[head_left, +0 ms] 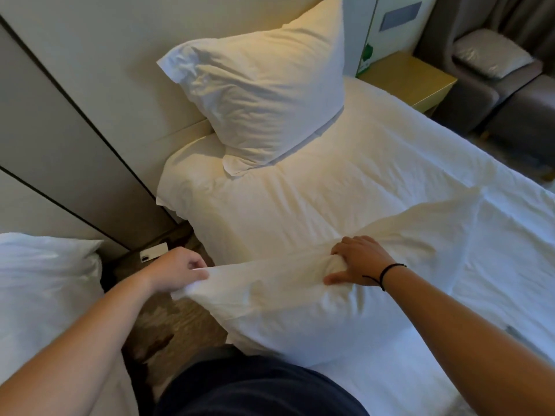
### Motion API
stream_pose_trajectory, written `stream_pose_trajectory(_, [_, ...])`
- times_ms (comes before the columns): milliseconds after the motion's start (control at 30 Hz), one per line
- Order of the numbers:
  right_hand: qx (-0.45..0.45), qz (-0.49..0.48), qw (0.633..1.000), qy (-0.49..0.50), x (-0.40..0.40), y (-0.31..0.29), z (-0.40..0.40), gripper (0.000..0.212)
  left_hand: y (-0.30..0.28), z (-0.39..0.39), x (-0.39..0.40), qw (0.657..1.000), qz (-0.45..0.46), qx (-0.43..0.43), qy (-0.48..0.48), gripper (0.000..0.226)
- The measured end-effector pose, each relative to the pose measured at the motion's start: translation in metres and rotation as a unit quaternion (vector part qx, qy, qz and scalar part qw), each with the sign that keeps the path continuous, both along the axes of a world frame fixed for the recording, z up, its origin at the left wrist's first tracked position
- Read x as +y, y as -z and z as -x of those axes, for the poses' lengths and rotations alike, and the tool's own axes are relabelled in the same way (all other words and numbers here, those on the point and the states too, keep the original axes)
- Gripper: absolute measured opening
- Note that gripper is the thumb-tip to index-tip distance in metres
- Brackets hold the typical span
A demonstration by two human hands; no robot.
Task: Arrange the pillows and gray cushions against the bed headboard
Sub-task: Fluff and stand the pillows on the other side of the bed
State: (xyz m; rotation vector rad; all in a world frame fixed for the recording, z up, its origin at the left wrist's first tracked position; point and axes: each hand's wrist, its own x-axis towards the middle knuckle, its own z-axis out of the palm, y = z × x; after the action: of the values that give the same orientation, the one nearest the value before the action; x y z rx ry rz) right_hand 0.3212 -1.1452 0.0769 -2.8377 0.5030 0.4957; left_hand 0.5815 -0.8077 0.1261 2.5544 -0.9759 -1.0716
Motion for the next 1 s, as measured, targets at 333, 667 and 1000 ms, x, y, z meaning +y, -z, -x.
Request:
stream_pose_trajectory(333, [-0.015,0.014,1.000,0.009,-0.003,0.010,-0.001,0.097,0.002,0.040,-0.039,0.994,0.026,-0.104,0.000,0.055])
stream_pose_trajectory(667, [-0.033,0.002,0.998,0.045,-0.018,0.023,0.026,0.065,0.034,0.106,-0.092,0.990,0.014,-0.120,0.076,0.050])
stream_pose_trajectory(1000, [0.008,0.019,0.998,0.060,-0.039,0.015,0.012,0.034,0.037,0.092,-0.101,0.973,0.077,-0.188,0.106,0.042])
